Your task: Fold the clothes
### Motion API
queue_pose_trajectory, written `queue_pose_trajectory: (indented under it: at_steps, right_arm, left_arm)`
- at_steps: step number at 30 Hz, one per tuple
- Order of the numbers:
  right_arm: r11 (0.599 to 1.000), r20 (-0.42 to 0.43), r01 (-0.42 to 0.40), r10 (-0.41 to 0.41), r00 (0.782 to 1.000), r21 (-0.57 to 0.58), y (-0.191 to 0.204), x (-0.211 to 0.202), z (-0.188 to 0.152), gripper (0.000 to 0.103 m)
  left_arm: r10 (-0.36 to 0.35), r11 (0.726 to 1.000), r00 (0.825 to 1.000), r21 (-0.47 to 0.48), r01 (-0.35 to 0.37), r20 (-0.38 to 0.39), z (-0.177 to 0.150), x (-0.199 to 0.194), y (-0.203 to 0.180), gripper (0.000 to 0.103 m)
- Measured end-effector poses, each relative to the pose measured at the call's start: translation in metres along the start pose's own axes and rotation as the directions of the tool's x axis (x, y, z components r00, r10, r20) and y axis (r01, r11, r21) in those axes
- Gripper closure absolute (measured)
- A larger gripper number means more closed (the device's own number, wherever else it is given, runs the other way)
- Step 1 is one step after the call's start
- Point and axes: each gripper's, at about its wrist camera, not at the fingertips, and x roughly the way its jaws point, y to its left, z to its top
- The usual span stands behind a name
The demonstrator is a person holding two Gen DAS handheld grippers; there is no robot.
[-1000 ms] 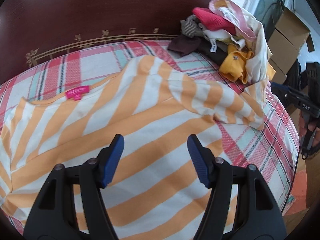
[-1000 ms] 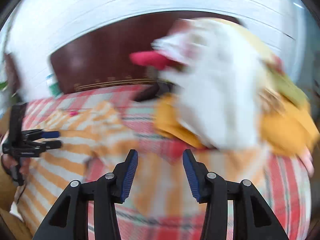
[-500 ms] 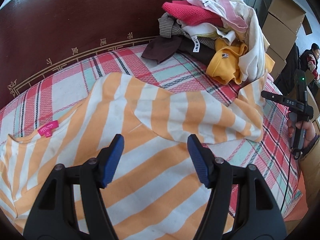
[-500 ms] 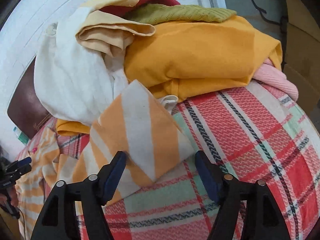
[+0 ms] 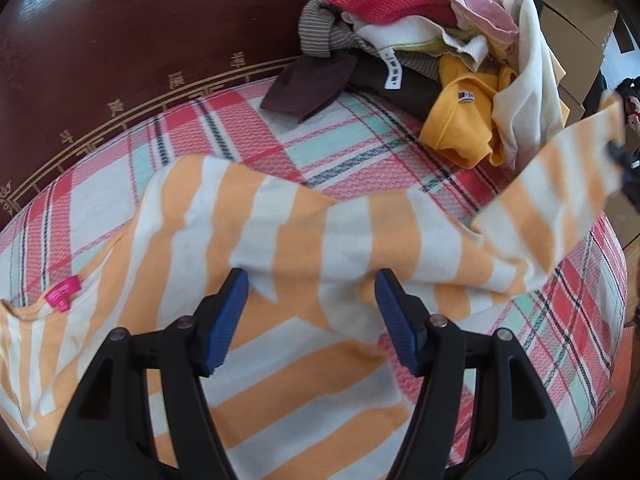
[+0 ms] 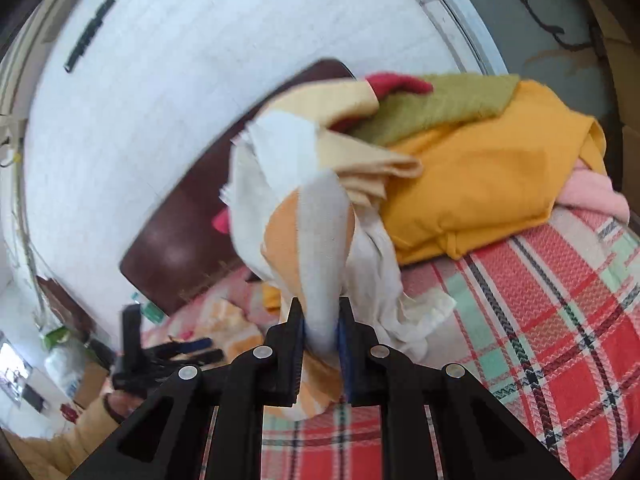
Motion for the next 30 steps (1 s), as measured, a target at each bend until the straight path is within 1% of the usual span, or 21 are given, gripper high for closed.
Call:
queue_pose_trajectory:
  at_steps: [3, 6, 8, 9, 11, 12, 15, 18, 20, 23, 25, 27, 30]
  right_arm:
    - [0.998, 0.067, -0.066, 0.066, 0.996, -0.003, 0.023, -0.030, 0.010, 0.089]
    - [0.990, 0.090, -0.138, 0.139, 0.986, -0.020, 0.052, -0.039, 0.021, 0.089]
    - [0.983, 0.081, -0.177, 0.181, 0.980, -0.054, 0.070, -0.033, 0.033, 0.089]
    - [0.980, 0.068, -0.186, 0.191, 0.979, -0.072, 0.082, -0.029, 0.034, 0.089]
    - [0.970, 0.029, -0.229, 0.232, 0.972, -0.078, 0.108, -0.015, 0.046, 0.088]
    - [0.967, 0.013, -0.241, 0.243, 0.970, -0.086, 0.119, -0.006, 0.045, 0.088]
    - [0.954, -0.037, -0.281, 0.279, 0.960, -0.104, 0.149, 0.022, 0.042, 0.088]
    - [0.936, -0.097, -0.331, 0.321, 0.942, -0.121, 0.178, 0.056, 0.038, 0.088]
    - [0.918, -0.148, -0.374, 0.354, 0.923, -0.134, 0.203, 0.080, 0.035, 0.088]
    - [0.894, -0.220, -0.417, 0.380, 0.899, -0.163, 0.238, 0.120, 0.026, 0.088]
    - [0.883, -0.270, -0.426, 0.369, 0.889, -0.195, 0.263, 0.149, 0.015, 0.088]
    - [0.871, -0.331, -0.441, 0.360, 0.873, -0.216, 0.286, 0.179, 0.002, 0.088]
    - [0.859, -0.430, -0.455, 0.328, 0.841, -0.235, 0.317, 0.225, -0.028, 0.088]
  left_arm:
    - [-0.035, 0.999, 0.999, 0.005, 0.035, -0.013, 0.005, 0.011, -0.011, 0.036]
    - [-0.048, 0.999, 0.999, -0.001, 0.048, -0.016, 0.011, 0.021, -0.019, 0.036]
    - [-0.071, 0.997, 0.997, -0.024, 0.070, -0.020, 0.013, 0.025, -0.019, 0.036]
    - [-0.081, 0.996, 0.997, -0.037, 0.080, -0.017, 0.013, 0.025, -0.018, 0.036]
    - [-0.120, 0.990, 0.993, -0.075, 0.121, 0.016, 0.008, 0.013, -0.012, 0.036]
    - [-0.135, 0.986, 0.990, -0.096, 0.139, 0.041, 0.004, 0.004, -0.007, 0.036]
    - [-0.142, 0.973, 0.984, -0.164, 0.159, 0.111, -0.015, -0.030, 0.018, 0.036]
    - [-0.127, 0.958, 0.977, -0.233, 0.165, 0.172, -0.046, -0.069, 0.050, 0.036]
    - [-0.087, 0.949, 0.977, -0.283, 0.141, 0.196, -0.069, -0.093, 0.072, 0.036]
    - [-0.019, 0.927, 0.976, -0.363, 0.099, 0.217, -0.110, -0.126, 0.108, 0.036]
    - [0.019, 0.906, 0.975, -0.415, 0.076, 0.221, -0.136, -0.144, 0.131, 0.036]
    - [0.057, 0.891, 0.976, -0.451, 0.045, 0.211, -0.160, -0.157, 0.148, 0.036]
    - [0.097, 0.875, 0.977, -0.483, 0.008, 0.192, -0.192, -0.174, 0.167, 0.036]
